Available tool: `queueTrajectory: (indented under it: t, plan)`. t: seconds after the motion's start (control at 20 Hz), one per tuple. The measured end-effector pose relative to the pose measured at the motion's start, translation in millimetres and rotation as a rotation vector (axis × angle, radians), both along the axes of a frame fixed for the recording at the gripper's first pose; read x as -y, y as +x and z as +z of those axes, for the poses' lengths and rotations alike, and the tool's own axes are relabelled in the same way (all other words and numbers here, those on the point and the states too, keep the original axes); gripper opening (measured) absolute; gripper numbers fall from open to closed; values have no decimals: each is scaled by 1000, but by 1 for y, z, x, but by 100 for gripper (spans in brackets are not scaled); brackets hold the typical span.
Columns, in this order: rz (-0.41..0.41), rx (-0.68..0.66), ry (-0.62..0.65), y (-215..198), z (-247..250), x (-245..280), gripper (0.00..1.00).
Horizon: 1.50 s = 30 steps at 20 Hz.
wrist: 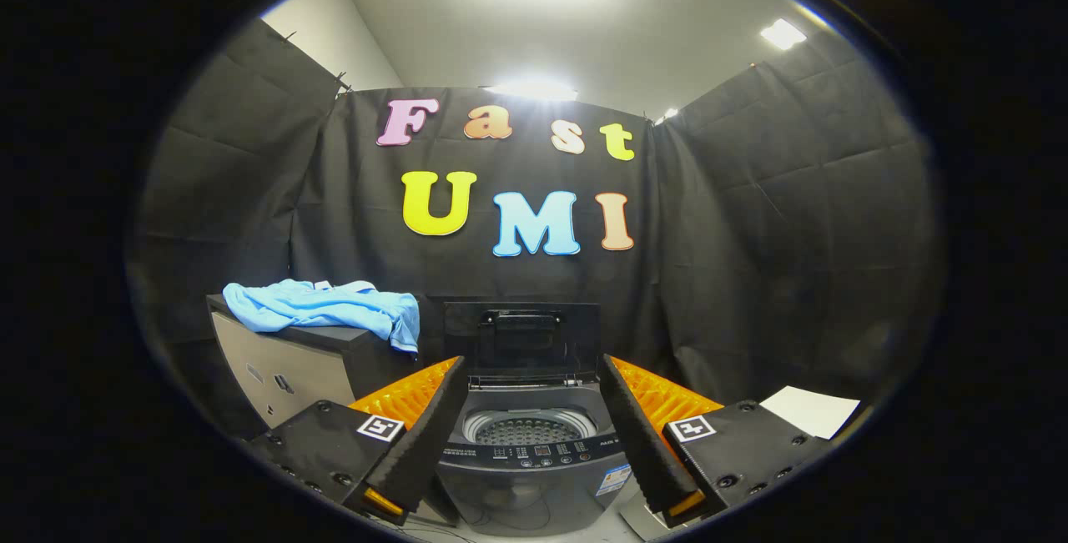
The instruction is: Put the clothes into the washing machine and then close the washing machine lid.
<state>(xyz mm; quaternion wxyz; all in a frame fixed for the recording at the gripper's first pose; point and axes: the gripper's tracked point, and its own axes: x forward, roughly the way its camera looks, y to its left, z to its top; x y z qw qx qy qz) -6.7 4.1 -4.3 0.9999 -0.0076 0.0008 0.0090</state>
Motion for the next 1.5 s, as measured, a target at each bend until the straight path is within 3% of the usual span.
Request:
queueTrajectory:
  t: [0.8, 1.5]
  plan:
    - [-11, -8, 14, 6, 8, -4, 99]
    - [141, -24, 33, 78, 62, -59, 99]
